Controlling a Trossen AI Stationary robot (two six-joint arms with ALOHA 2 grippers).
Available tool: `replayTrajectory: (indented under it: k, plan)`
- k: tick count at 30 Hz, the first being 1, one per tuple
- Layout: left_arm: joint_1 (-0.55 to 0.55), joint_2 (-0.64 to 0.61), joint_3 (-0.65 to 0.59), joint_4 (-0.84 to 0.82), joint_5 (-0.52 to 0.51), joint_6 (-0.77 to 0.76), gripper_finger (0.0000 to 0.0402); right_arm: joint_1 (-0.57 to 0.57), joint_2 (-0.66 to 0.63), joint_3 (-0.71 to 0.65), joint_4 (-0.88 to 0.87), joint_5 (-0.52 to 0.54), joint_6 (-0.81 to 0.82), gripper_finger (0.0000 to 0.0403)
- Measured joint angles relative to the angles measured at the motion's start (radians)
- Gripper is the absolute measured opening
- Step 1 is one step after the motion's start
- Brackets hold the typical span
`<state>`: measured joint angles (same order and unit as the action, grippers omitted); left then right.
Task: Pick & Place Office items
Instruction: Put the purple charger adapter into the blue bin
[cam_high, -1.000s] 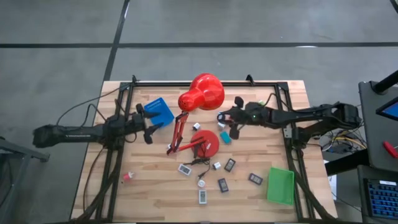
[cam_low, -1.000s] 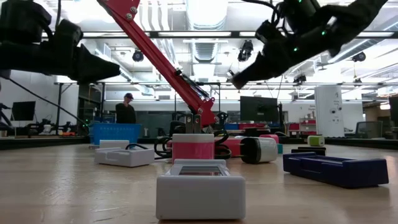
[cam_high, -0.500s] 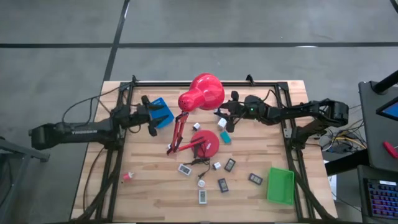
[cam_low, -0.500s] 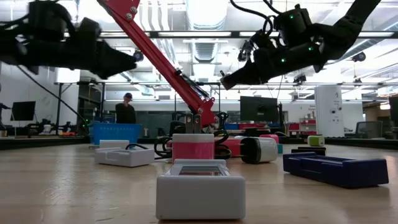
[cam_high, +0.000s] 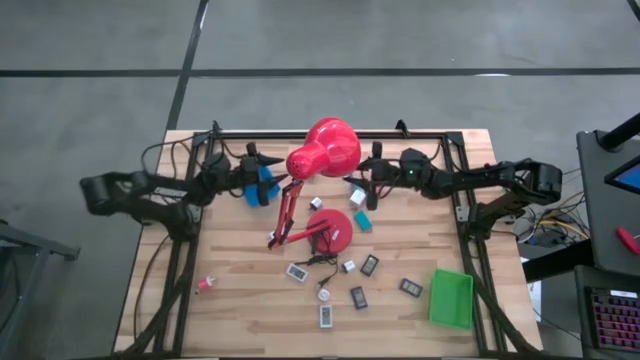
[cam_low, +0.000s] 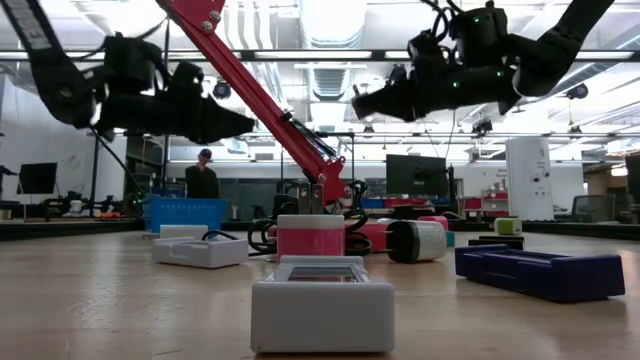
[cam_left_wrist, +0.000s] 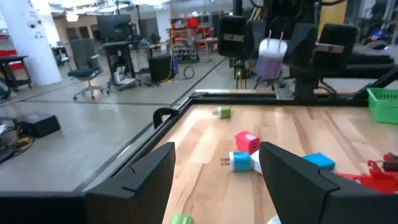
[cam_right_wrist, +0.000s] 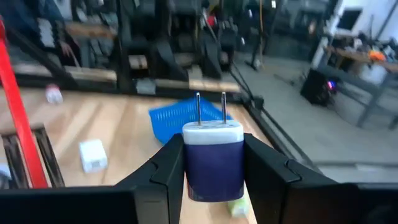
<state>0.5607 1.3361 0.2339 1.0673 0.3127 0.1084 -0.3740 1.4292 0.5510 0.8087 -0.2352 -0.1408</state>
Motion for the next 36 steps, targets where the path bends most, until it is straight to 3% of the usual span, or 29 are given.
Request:
replayTrajectory:
  k: [4,12,19,24,30,36]
  plan:
    - [0.019,0.116,0.041,0.108,0.065,-0.015,0.0237,-0.049,0.000,0.000,0.084,-0.086,0.033,0.0121]
    - [0.036,0.289,0.208,0.114,0.141,-0.010,0.0237,-0.080,0.033,0.007,0.165,-0.142,0.071,0.0121]
    - [0.053,0.360,0.293,0.140,0.304,-0.041,0.0237,-0.127,0.263,0.069,0.418,-0.258,0.171,0.0121]
    - [0.054,0.384,0.297,0.144,0.340,-0.025,0.0237,-0.183,0.462,0.144,0.636,-0.353,0.299,0.0121]
    - [0.059,0.381,0.289,0.146,0.347,-0.015,0.0237,-0.196,0.589,0.246,0.668,-0.414,0.349,0.0121]
    - [0.060,0.383,0.300,0.145,0.351,-0.015,0.0236,-0.196,0.617,0.328,0.616,-0.438,0.365,0.0121]
